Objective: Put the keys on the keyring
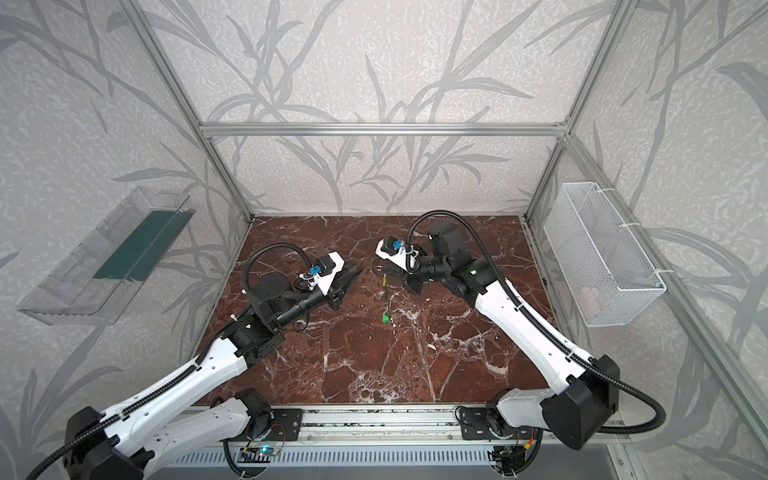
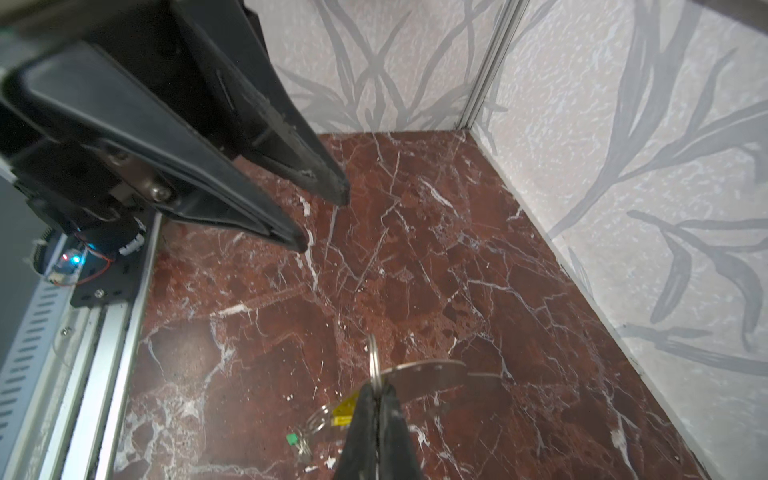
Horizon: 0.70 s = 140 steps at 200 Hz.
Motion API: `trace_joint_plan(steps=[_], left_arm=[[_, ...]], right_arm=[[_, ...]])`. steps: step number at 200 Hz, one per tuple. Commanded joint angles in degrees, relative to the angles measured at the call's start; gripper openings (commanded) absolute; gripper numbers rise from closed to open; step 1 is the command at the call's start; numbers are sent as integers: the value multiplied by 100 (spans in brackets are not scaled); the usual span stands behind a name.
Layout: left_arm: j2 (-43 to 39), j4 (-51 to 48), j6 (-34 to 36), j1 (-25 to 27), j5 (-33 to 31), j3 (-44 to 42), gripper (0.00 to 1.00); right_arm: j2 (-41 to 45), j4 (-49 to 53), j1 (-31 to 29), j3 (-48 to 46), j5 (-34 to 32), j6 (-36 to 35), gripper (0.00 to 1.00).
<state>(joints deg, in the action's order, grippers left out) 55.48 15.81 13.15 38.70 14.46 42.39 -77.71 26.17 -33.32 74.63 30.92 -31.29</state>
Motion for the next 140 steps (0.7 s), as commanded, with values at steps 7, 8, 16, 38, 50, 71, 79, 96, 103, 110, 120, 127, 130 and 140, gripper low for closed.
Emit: trace_joint_plan(steps=[7,8,16,38,50,71,79,96,103,110,120,127,130,140], left_arm=[[35,-65,420,64,50,32,25],[47,-63,423,61,62,37,25],[112,-95,451,68,169,92,25],[253,-270,504,68,514,217,24],[345,-437,520,68,703,305,24],[524,-694,513,69,931,453,22],[591,-702,489,68,978,471,22],[696,-563,439,68,1047,446,22],[739,-509,417,68,1078,436,22],[782,-476,401,68,1123,442,22],[845,-465,385,73,1146,466,22],[880,-465,385,68,1156,480,22],[891,-461,385,69,1164,479,22],[927,-447,382,68,1174,489,22]], right_arm=[[-197,701,-162,303,-653,-641,0],[-203,707,-172,309,-655,-641,0],[-239,736,-220,340,-721,-745,0],[-288,737,-302,367,-736,-852,0],[-289,725,-312,359,-678,-879,0],[-270,663,-331,309,-598,-888,0],[-262,646,-334,297,-564,-888,0],[-238,614,-334,280,-467,-888,0],[-227,601,-333,269,-424,-890,0],[-214,584,-338,258,-375,-888,0],[-193,564,-334,245,-329,-879,0],[-175,550,-335,236,-302,-879,0],[-174,548,-333,236,-286,-879,0],[-158,542,-334,236,-252,-879,0]])
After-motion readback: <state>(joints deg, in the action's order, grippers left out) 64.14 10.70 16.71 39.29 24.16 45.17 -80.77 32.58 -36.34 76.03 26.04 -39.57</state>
